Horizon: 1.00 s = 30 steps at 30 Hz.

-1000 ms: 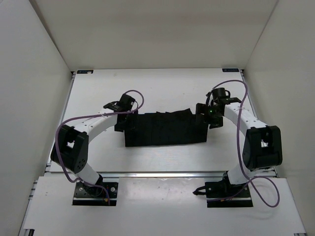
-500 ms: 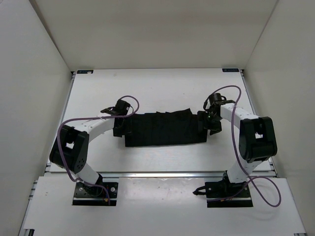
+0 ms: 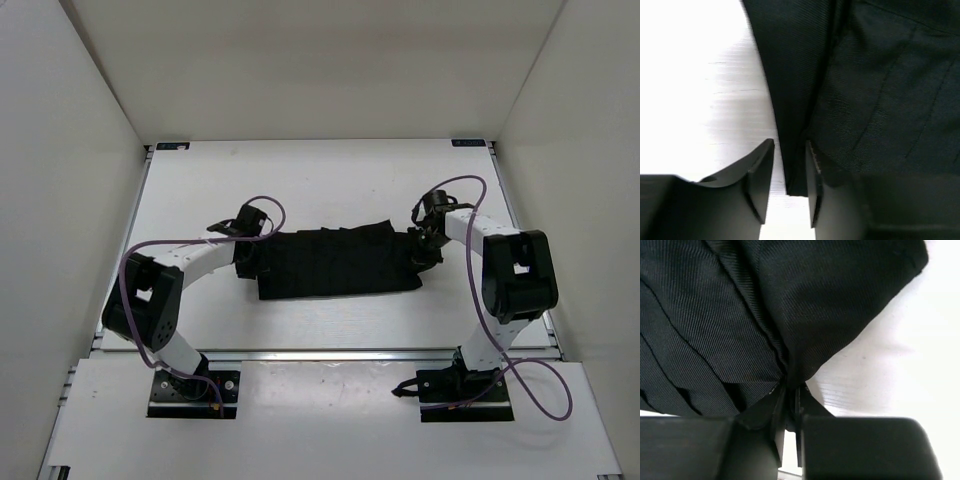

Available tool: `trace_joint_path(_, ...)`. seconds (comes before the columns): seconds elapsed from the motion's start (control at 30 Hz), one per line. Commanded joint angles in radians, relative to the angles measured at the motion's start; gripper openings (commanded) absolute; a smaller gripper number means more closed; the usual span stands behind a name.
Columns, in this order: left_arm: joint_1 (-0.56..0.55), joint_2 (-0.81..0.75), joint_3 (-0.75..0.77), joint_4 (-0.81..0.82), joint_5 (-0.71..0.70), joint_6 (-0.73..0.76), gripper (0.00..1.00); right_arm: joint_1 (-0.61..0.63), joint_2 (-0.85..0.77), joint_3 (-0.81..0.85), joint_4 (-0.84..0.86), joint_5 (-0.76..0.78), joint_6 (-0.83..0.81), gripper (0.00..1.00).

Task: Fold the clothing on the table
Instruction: Fold the skirt

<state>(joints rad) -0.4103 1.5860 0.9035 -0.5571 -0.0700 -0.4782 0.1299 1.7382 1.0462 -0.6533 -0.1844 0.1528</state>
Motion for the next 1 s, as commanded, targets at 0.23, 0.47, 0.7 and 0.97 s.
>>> trace_joint_path(0.23,-0.044,0.049,-0.041,0.103,0.048,-0.020,0.29,-0.033,0.058,0.225,-0.074,0.008,-0.032,0.00)
trace_joint_path(0.47,-0.059,0.141,0.009,0.126,0.090,-0.034,0.29,0.078,0.003,0.463,-0.132,-0.119,-0.018,0.00)
trace_joint_path(0.7,-0.070,0.218,0.072,0.132,0.150,-0.020,0.30,0.310,0.018,0.549,-0.074,-0.251,0.013,0.00)
trace_joint_path(0.97,-0.050,0.264,0.087,0.172,0.226,-0.045,0.30,0.442,0.158,0.652,-0.037,-0.334,0.053,0.00)
